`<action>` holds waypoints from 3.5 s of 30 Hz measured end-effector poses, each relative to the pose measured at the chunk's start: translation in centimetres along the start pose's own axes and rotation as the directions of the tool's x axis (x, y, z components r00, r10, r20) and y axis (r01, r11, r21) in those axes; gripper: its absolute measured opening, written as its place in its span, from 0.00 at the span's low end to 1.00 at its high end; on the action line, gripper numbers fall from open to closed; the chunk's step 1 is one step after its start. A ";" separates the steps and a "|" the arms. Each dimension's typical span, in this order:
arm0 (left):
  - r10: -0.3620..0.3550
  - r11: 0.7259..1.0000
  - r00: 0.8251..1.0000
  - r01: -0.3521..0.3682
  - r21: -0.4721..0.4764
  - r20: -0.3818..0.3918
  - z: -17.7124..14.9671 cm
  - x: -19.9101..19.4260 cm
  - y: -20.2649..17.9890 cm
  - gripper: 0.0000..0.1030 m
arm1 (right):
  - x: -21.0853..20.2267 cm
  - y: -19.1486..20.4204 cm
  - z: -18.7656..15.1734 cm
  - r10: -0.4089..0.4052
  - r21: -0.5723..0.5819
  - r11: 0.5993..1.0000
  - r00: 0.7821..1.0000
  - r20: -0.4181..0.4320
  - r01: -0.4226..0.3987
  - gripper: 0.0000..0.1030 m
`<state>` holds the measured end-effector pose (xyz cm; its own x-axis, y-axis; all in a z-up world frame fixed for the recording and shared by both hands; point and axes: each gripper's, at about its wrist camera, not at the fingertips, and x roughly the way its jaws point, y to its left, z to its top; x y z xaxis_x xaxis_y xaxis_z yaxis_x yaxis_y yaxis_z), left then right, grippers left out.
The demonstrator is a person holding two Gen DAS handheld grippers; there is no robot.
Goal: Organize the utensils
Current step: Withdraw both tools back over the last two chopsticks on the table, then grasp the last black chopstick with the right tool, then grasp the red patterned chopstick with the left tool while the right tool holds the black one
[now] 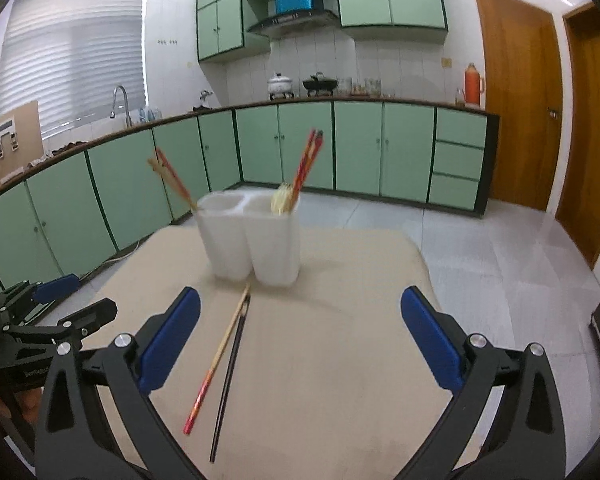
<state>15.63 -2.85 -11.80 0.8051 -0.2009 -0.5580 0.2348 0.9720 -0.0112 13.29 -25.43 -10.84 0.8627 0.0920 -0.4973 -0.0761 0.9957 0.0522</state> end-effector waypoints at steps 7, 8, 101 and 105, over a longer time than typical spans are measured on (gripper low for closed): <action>0.008 1.000 0.998 -0.008 0.005 -0.058 -2.8 0.9 0.2 0.80 | 0.7 0.2 -3.3 0.000 0.033 0.999 0.998 -0.063 0.002 0.95; 0.009 1.000 0.998 -0.008 0.006 -0.064 -3.0 0.9 0.2 0.80 | 0.8 0.3 -3.7 0.001 0.038 0.999 0.998 -0.070 0.001 0.95; -0.047 0.999 0.968 0.049 0.004 -0.247 -8.7 5.1 -6.5 0.07 | 2.1 0.8 -12.6 0.075 0.076 0.995 0.965 -0.251 -0.058 0.04; -0.050 0.999 0.968 0.051 -0.001 -0.247 -8.7 5.0 -6.5 0.05 | 1.9 0.6 -12.6 0.086 0.078 0.995 0.966 -0.245 -0.069 0.10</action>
<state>13.42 -9.07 -21.76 0.6326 -0.2124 -0.7447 0.2747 0.9607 -0.0407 8.54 -24.54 -22.66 0.7038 0.1762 -0.6882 -0.0956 0.9834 0.1540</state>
